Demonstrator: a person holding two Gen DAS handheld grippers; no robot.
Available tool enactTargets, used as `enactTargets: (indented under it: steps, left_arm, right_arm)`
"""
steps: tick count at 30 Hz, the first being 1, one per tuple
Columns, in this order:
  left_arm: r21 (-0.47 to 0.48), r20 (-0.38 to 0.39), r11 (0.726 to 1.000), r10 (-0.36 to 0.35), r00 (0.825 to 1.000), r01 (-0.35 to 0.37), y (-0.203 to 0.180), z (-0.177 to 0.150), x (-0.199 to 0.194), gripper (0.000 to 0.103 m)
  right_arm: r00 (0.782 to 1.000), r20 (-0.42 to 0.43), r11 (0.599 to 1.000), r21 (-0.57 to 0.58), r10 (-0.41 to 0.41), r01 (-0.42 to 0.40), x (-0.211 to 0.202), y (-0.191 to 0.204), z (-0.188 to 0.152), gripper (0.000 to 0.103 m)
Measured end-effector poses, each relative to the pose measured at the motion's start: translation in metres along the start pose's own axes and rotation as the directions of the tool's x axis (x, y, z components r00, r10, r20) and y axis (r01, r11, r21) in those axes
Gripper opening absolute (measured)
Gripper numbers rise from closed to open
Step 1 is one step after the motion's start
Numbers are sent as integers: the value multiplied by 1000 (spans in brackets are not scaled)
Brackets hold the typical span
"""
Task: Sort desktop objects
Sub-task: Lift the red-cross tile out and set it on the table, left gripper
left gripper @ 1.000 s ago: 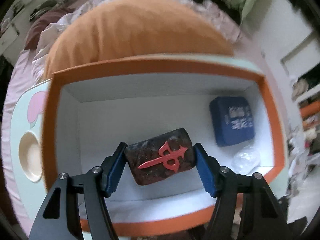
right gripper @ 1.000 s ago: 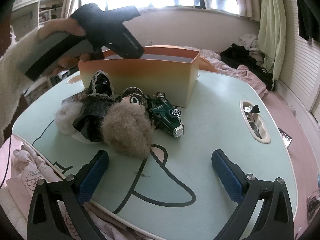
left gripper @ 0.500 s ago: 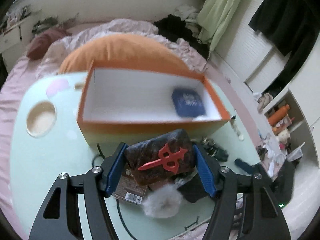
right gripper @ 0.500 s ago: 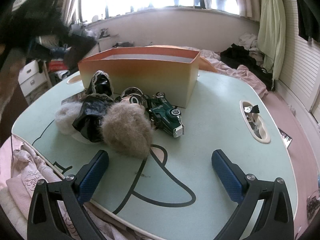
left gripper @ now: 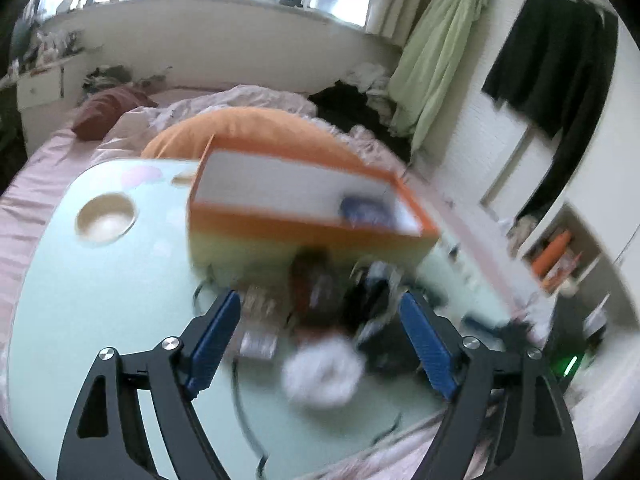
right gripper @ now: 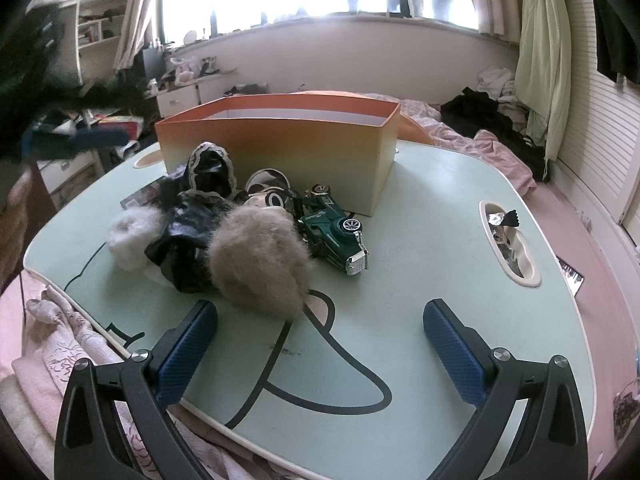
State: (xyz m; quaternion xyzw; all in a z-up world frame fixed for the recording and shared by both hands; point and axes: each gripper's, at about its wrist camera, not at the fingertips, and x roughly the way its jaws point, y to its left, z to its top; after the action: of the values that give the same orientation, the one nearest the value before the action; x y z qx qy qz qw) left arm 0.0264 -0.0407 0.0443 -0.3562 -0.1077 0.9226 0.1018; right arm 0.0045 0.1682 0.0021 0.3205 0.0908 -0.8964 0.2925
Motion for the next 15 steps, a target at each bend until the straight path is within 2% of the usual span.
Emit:
enactTargets:
  steps: [3, 6, 9, 11, 13, 15]
  left_arm:
    - [4, 6, 996, 88, 996, -88, 0, -29, 3, 82]
    - [-45, -19, 993, 109, 994, -110, 7, -46, 14, 83]
    - [-68, -21, 990, 121, 992, -122, 11, -42, 18, 83]
    - [-35, -32, 990, 134, 990, -135, 6, -41, 22, 90]
    - [17, -46, 986, 166, 985, -165, -3, -44, 25, 90]
    - [68, -62, 981, 189, 980, -184, -12, -43, 28, 91]
  right_arm:
    - [1000, 0, 1000, -1, -2, 2, 1, -1, 3, 103]
    - [1000, 0, 1000, -1, -1, 1, 0, -1, 2, 103]
    - [1000, 2, 1000, 12, -18, 18, 0, -3, 2, 103]
    - [1000, 1, 999, 21, -29, 29, 0, -3, 2, 103]
    - [1000, 4, 999, 31, -23, 23, -2, -6, 6, 102]
    - [999, 30, 999, 42, -23, 22, -5, -16, 14, 95]
